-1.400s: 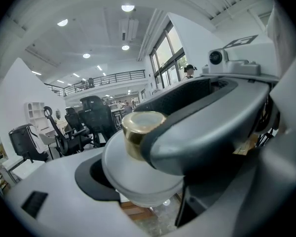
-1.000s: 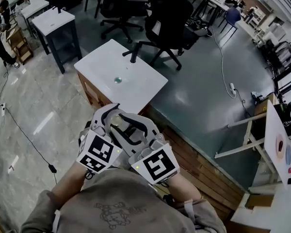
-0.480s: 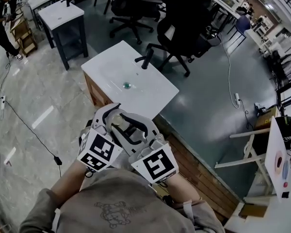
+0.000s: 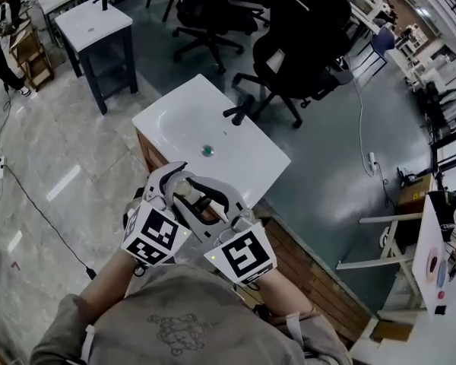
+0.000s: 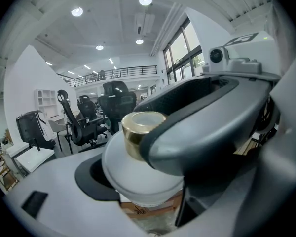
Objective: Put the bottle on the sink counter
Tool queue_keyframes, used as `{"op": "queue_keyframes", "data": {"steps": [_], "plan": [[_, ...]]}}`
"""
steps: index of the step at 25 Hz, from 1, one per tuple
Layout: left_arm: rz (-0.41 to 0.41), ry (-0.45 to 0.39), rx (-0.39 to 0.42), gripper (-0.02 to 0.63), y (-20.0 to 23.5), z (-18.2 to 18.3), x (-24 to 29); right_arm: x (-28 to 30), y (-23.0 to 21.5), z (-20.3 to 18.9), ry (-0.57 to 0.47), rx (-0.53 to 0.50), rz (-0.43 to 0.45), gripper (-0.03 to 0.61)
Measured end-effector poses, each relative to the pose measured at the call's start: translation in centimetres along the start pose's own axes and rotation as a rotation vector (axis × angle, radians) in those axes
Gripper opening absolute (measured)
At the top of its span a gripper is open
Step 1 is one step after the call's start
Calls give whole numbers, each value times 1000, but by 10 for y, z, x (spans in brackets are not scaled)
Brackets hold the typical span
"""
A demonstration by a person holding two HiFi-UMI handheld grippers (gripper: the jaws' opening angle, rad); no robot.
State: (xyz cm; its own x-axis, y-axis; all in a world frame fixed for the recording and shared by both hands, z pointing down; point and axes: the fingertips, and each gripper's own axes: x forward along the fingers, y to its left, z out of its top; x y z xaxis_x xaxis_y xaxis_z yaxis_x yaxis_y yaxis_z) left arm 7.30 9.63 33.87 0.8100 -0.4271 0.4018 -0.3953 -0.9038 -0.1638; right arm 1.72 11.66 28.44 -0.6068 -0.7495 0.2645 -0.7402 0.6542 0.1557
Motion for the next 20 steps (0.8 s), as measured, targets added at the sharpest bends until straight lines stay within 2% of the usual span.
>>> {"op": "queue_keyframes", "data": {"steps": [9,20], "plan": [[8,8,-34,327,104,-21,9,101,-32,17,33,10,23,130],[21,26,-20,325,219,-58,30,216,-68,19,44,22,39,132]]}}
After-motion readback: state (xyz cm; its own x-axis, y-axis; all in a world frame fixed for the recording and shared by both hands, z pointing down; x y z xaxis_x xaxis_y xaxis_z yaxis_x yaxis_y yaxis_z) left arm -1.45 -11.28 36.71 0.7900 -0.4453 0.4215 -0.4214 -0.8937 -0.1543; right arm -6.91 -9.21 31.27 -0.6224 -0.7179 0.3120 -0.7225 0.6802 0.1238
